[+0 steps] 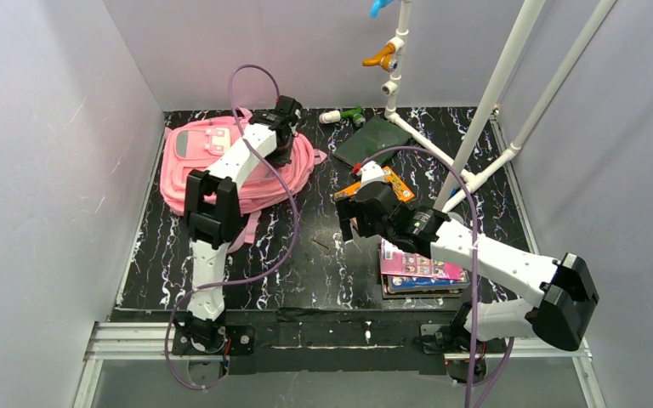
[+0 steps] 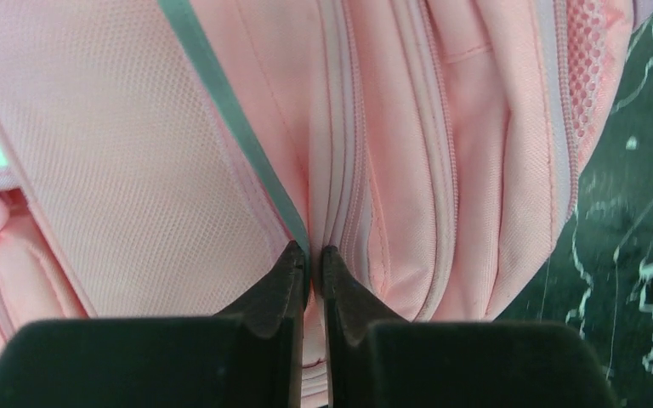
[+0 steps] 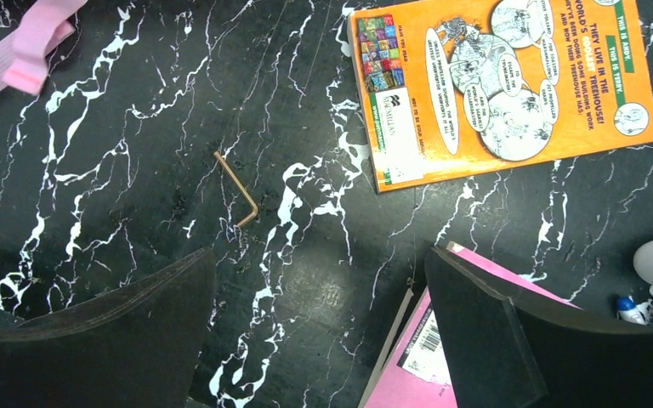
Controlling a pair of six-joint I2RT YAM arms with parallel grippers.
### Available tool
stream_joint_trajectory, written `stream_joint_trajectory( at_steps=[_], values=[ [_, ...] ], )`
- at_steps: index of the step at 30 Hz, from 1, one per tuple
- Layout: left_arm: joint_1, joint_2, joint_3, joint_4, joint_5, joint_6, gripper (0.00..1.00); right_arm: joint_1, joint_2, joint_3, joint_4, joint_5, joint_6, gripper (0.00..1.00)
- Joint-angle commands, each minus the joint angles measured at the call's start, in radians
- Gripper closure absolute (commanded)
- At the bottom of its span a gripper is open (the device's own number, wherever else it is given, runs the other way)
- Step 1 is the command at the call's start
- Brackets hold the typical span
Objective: Pack the student bag
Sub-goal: Adjust the student bag at the center of the board.
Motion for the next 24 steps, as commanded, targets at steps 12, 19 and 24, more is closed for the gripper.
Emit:
stream_joint_trajectory(
  at_steps=[12, 19, 24],
  values=[
    [0.008, -0.694, -0.500, 0.130, 0.170, 0.066, 1.00, -0.158, 0.170, 0.141, 0.157, -0.361, 0.055, 0.00],
    [0.008, -0.961, -0.769, 0.357, 0.260, 0.099, 1.00, -0.278, 0.311, 0.253, 0.294, -0.568, 0.307, 0.00],
    [0.008, -1.065, -0.889, 0.411, 0.292, 0.084, 1.00, -0.294, 0.455, 0.347, 0.373, -0.581, 0.451, 0.00]
  ],
)
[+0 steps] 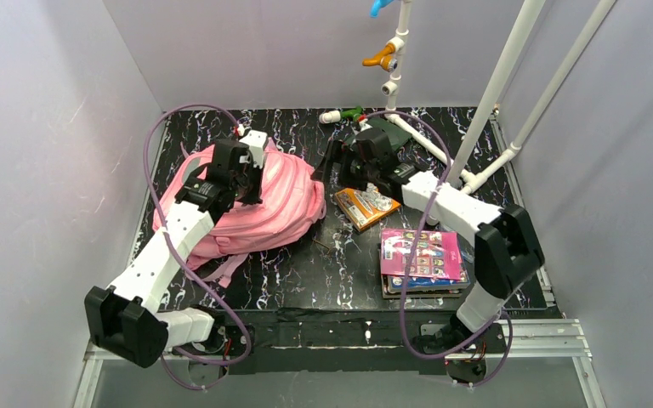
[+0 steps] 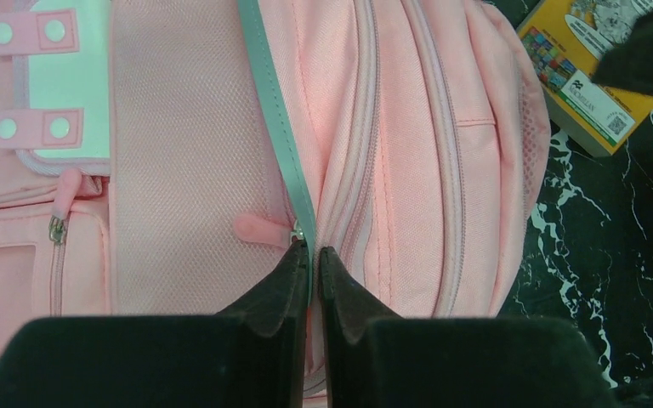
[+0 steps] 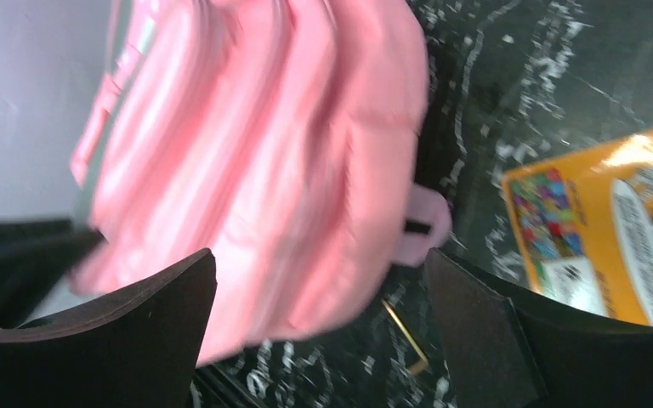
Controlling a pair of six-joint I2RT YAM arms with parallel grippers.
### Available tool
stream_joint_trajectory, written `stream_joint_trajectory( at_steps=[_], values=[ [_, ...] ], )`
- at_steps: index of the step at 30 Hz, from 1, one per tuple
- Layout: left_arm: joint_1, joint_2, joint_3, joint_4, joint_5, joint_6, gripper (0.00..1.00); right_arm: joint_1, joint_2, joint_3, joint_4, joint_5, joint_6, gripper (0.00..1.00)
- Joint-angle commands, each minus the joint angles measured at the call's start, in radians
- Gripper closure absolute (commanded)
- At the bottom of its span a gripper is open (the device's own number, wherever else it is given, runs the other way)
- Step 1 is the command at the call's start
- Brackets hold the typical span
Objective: Pack the student bag
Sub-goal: Adjust the student bag at the center of the board.
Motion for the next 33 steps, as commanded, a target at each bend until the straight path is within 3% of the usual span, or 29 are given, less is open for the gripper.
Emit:
stream_joint_trajectory(
  at_steps=[1, 6, 11, 15, 18, 19, 22, 24, 28, 30, 33],
  values=[
    [-0.003, -0.109, -0.055, 0.149, 0.045, 0.009, 1.00, -0.010, 0.124, 0.100, 0.154, -0.081, 0.171, 0.00],
    [-0.003, -0.163, -0.097, 0.154, 0.077, -0.009, 1.00, -0.018, 0.324, 0.226, 0.178, -0.203, 0.198, 0.00],
    [-0.003, -0.187, -0.128, 0.156, 0.131, -0.034, 1.00, 0.009, 0.370, 0.157, 0.292, -0.300, 0.186, 0.00],
    [-0.003, -0.185, -0.139, 0.139, 0.131, -0.102, 1.00, 0.008, 0.366, 0.090, 0.436, -0.364, 0.237, 0.21],
    [-0.004, -0.182, -0.133, 0.103, 0.097, -0.191, 0.52, 0.003, 0.360, 0.088, 0.475, -0.361, 0.259, 0.47],
    [-0.003, -0.182, -0.127, 0.079, 0.063, -0.237, 0.39, 0.000, 0.354, 0.083, 0.501, -0.356, 0.274, 0.63],
    [-0.003, -0.199, -0.121, -0.001, 0.020, -0.368, 0.09, -0.018, 0.343, 0.077, 0.556, -0.337, 0.307, 0.89],
    [-0.004, -0.235, -0.119, -0.058, -0.010, -0.464, 0.02, -0.032, 0.341, 0.088, 0.563, -0.326, 0.315, 0.99],
    [-0.003, -0.302, -0.132, -0.201, -0.070, -0.670, 0.02, -0.040, 0.357, 0.158, 0.456, -0.356, 0.221, 0.96],
    [-0.003, -0.334, -0.168, -0.257, -0.076, -0.809, 0.02, -0.032, 0.350, 0.188, 0.324, -0.347, 0.092, 0.79],
    [-0.003, -0.369, -0.252, -0.299, -0.042, -0.962, 0.02, -0.030, 0.288, 0.132, 0.238, -0.310, -0.054, 0.46]
  ],
)
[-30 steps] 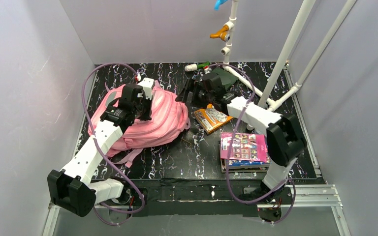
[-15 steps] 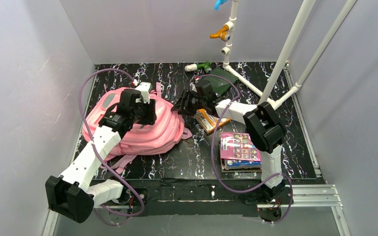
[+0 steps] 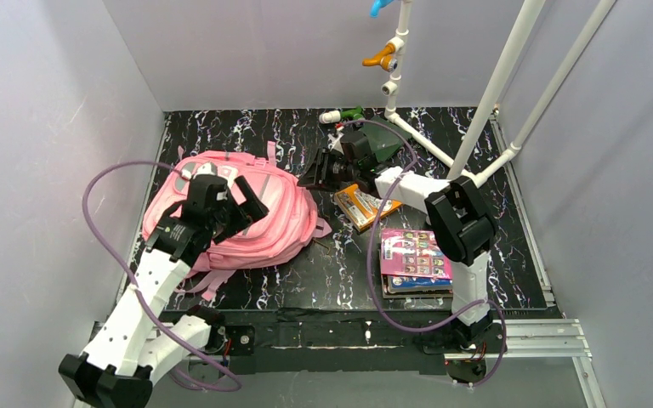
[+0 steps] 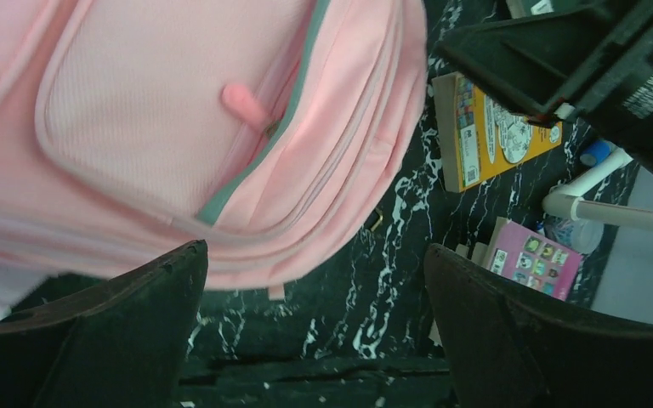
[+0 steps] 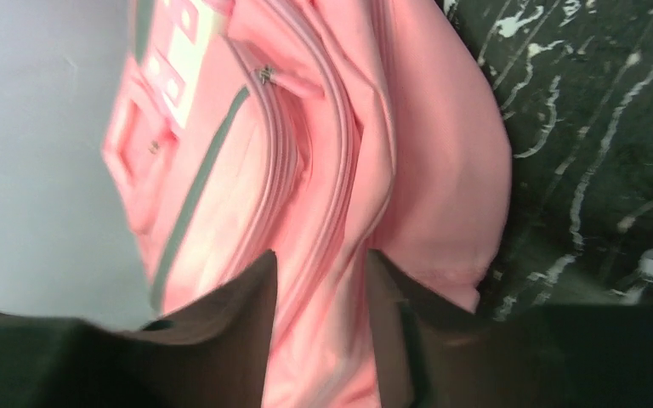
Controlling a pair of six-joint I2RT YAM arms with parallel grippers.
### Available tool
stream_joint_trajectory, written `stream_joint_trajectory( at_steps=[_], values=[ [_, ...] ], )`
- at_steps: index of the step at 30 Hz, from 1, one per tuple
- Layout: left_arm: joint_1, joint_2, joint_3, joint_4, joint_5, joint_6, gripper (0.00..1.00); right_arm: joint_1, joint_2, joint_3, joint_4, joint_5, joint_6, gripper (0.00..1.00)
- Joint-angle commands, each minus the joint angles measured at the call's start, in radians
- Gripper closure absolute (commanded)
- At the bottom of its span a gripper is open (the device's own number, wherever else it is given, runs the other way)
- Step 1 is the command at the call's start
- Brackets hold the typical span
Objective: Pack the student bag
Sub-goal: Adjust the student bag at the center of the board.
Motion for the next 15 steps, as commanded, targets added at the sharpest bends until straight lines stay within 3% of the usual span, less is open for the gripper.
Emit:
stream_joint_trajectory(
  at_steps=[1, 3, 5, 10, 15],
  values=[
    [-0.003, -0.051, -0.106, -0.164, -0.010, -0.330, 0.02, -0.001, -0.115, -0.012, -0.108, 0.016, -0.250, 0.36],
    [-0.003, -0.075, -0.155, -0.163, -0.023, -0.411, 0.02, -0.001, -0.146, -0.051, -0.123, 0.029, -0.317, 0.19],
    [-0.002, -0.108, -0.202, -0.118, -0.035, -0.439, 0.02, -0.009, -0.150, -0.065, -0.142, 0.001, -0.338, 0.12],
    [-0.002, -0.169, -0.297, 0.004, -0.022, -0.482, 0.02, -0.008, -0.165, -0.193, -0.048, -0.097, -0.270, 0.10],
    [-0.002, -0.155, -0.383, 0.062, -0.036, -0.521, 0.03, 0.002, -0.166, -0.322, 0.085, -0.089, -0.171, 0.24]
  ],
)
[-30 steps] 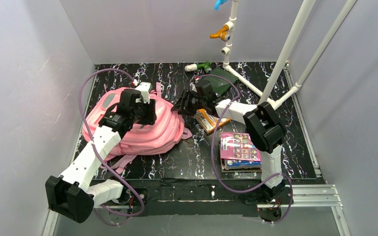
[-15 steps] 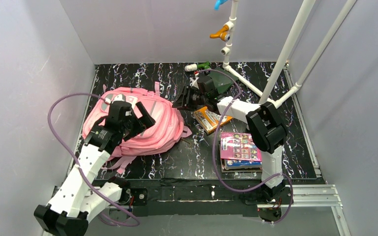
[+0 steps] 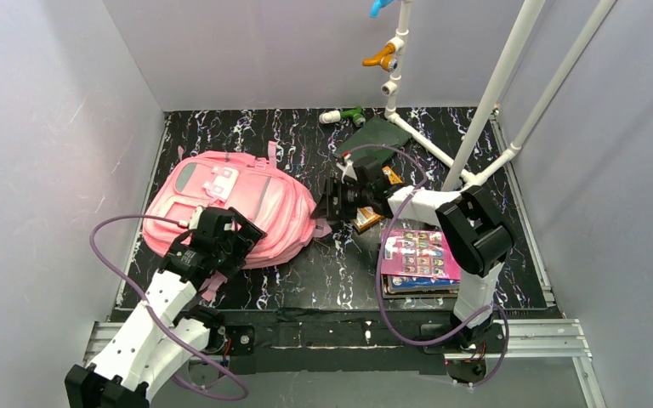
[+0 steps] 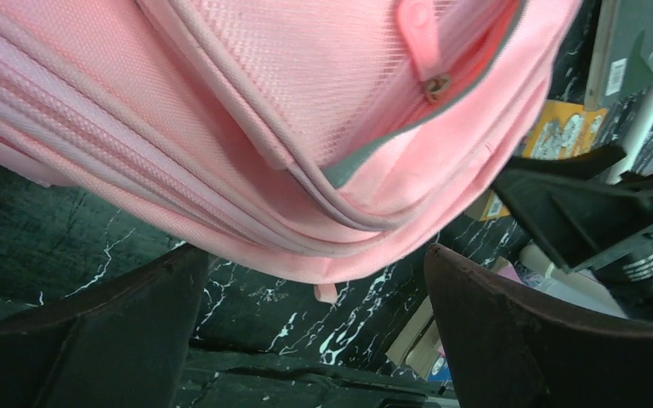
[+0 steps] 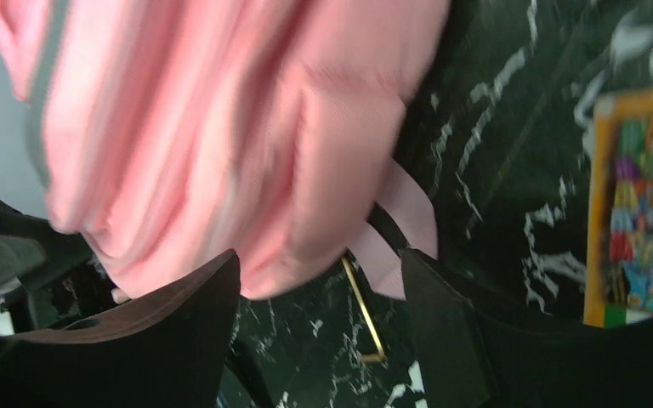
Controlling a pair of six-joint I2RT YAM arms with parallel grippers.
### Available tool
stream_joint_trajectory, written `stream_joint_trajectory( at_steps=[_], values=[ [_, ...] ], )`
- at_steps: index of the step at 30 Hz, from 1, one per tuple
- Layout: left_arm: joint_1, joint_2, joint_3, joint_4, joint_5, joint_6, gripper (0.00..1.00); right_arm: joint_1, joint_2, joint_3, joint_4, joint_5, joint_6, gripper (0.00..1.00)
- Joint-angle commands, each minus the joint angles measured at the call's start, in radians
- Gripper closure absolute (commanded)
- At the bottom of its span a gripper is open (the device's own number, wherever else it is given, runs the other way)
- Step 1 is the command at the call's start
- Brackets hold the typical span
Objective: Pack the student bag
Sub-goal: Adjust the student bag at the center of the board.
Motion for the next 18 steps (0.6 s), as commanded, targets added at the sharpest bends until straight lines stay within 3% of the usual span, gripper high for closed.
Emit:
stream_joint_trajectory(
  at_steps=[1, 11, 12, 15, 16, 18],
  values=[
    [-0.002, 0.018, -0.070, 0.069, -0.036, -0.059, 0.04, 0.006, -0.015, -0.073, 0.138, -0.010, 0.065, 0.29],
    [0.001, 0.133, -0.078, 0.217, -0.079, 0.044, 0.20, 0.023, 0.188, 0.075, 0.249, -0.098, 0.150, 0.31],
    [0.003, 0.157, -0.074, 0.222, -0.077, 0.062, 0.20, 0.027, 0.207, 0.093, 0.264, -0.107, 0.164, 0.39],
    [0.017, 0.222, -0.051, 0.239, -0.083, 0.117, 0.21, 0.032, 0.194, 0.125, 0.223, -0.088, 0.149, 0.90],
    [0.029, 0.246, -0.039, 0.248, -0.083, 0.138, 0.21, 0.036, 0.160, 0.119, 0.195, -0.062, 0.123, 0.99],
    [0.071, 0.308, -0.001, 0.270, -0.056, 0.186, 0.21, 0.043, 0.065, 0.105, 0.121, -0.007, 0.064, 0.99]
  ],
)
